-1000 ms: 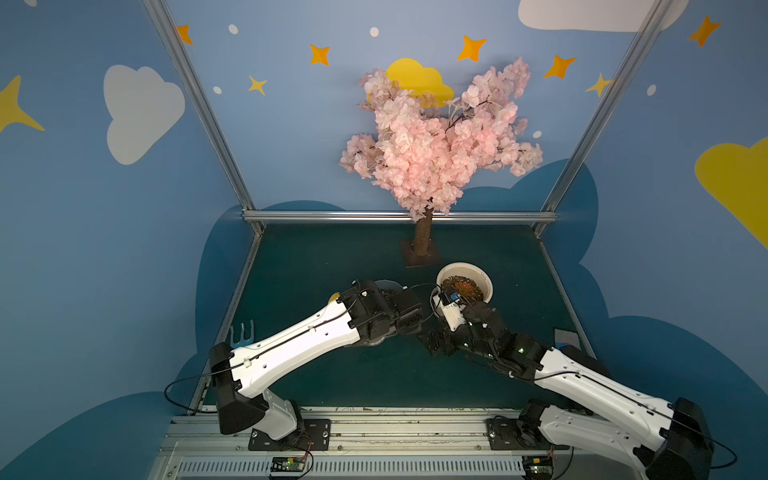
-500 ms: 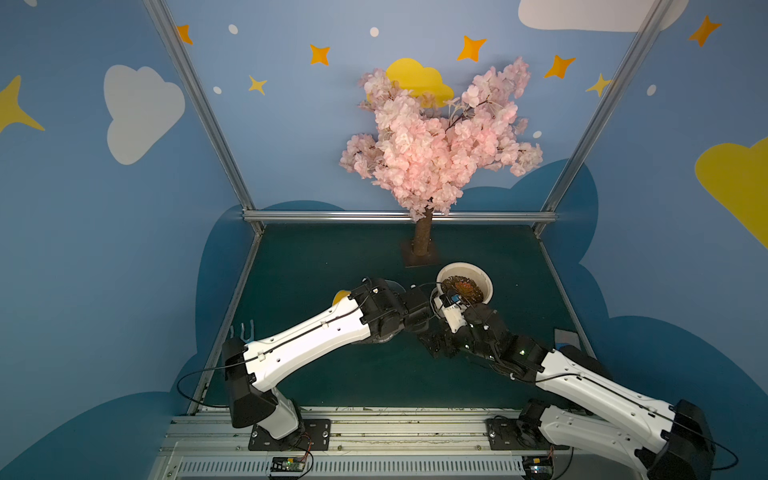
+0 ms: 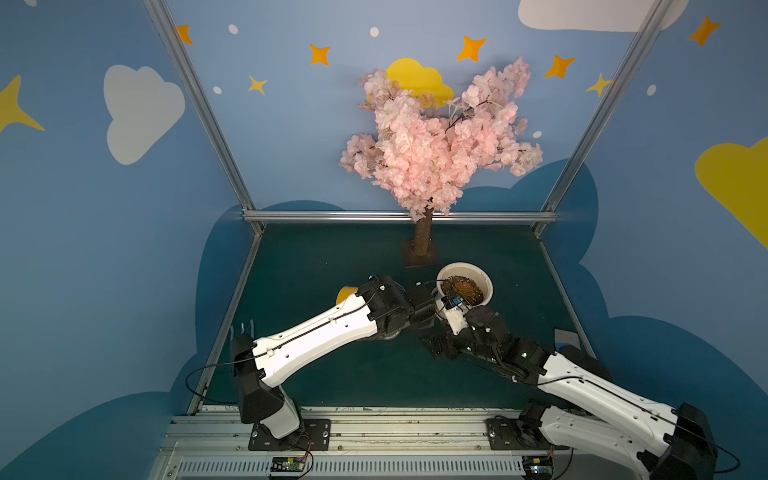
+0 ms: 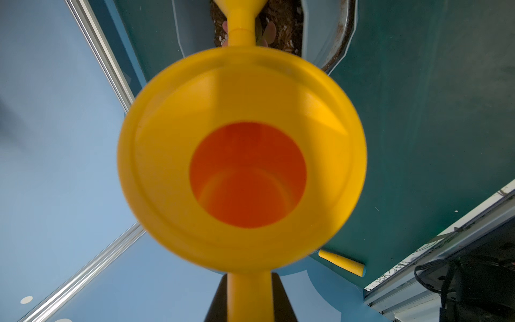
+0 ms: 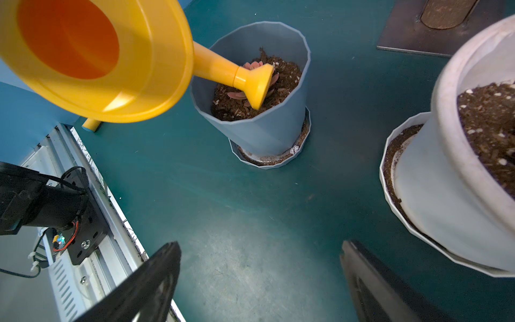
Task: Water the succulent around the soil edge
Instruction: Water the soil of the potted plant with water.
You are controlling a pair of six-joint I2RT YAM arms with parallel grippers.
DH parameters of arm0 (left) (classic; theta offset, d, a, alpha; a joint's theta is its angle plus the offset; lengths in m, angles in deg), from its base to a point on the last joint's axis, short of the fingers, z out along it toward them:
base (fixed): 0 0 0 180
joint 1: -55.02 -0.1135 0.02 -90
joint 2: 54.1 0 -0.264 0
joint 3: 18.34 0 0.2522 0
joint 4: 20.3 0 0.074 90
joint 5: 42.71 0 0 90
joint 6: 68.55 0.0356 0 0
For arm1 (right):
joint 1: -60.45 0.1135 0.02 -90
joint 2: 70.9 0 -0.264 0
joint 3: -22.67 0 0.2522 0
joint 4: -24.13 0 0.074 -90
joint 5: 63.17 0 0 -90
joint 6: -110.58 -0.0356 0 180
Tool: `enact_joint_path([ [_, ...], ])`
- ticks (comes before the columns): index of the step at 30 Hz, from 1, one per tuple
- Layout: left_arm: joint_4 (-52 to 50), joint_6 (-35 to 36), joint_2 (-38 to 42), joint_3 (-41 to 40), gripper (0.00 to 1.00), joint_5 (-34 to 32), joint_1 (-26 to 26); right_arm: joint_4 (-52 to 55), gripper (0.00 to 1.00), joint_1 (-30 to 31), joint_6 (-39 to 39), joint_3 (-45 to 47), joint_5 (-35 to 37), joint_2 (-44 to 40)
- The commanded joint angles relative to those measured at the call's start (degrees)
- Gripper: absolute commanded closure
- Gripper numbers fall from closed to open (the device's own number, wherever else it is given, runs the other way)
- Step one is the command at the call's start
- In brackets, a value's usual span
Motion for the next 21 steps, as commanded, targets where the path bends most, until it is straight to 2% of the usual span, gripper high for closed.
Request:
enact_joint_path([
  [1,-1.33,-0.67,-0.22,1.73,0.97,-1.9,0.16,0.1,0.05,-0.27,0.68,0.74,0.77,-0.95],
  [21,-0.9,-0.79,-1.71,4.57,0.97,-2.93,-0.93,0.51,0.05,-0.45,0.66,1.26,0.6,-2.39],
])
